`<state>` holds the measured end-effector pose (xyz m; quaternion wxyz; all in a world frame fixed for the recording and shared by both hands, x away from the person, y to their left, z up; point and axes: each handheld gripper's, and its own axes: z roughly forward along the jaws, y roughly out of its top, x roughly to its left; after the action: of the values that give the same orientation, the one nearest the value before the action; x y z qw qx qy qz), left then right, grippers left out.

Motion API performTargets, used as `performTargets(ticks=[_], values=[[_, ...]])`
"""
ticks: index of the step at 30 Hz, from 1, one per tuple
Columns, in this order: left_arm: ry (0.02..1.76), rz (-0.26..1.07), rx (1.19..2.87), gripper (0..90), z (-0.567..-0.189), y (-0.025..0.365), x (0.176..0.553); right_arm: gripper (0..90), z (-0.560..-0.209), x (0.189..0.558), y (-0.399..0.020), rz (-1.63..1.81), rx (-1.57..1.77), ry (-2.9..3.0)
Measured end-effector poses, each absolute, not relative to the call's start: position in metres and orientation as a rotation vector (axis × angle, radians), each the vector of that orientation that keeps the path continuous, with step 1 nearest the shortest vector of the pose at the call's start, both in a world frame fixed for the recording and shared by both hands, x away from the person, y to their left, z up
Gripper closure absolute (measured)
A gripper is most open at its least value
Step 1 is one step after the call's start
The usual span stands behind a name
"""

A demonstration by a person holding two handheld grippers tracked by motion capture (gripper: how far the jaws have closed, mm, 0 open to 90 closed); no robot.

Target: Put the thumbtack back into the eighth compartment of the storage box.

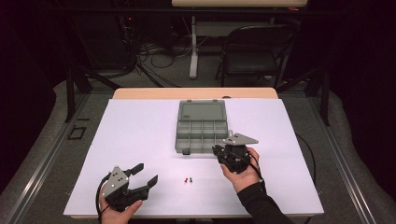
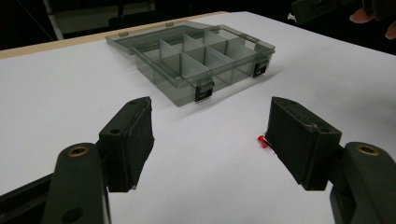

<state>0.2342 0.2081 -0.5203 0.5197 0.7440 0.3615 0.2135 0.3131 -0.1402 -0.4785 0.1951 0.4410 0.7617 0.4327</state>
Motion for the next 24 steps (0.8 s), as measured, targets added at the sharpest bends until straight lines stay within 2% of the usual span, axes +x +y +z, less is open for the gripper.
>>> performTargets(ticks=[15, 24], values=[[0.869, 0.509, 1.784, 31.5, -0.521, 0.208, 0.235, 83.1, -0.497, 0.358, -0.146, 1.112, 1.334, 2.136], [0.873, 0.511, 1.783, 31.5, -0.521, 0.209, 0.235, 83.1, -0.508, 0.371, -0.146, 1.074, 1.364, 2.141]])
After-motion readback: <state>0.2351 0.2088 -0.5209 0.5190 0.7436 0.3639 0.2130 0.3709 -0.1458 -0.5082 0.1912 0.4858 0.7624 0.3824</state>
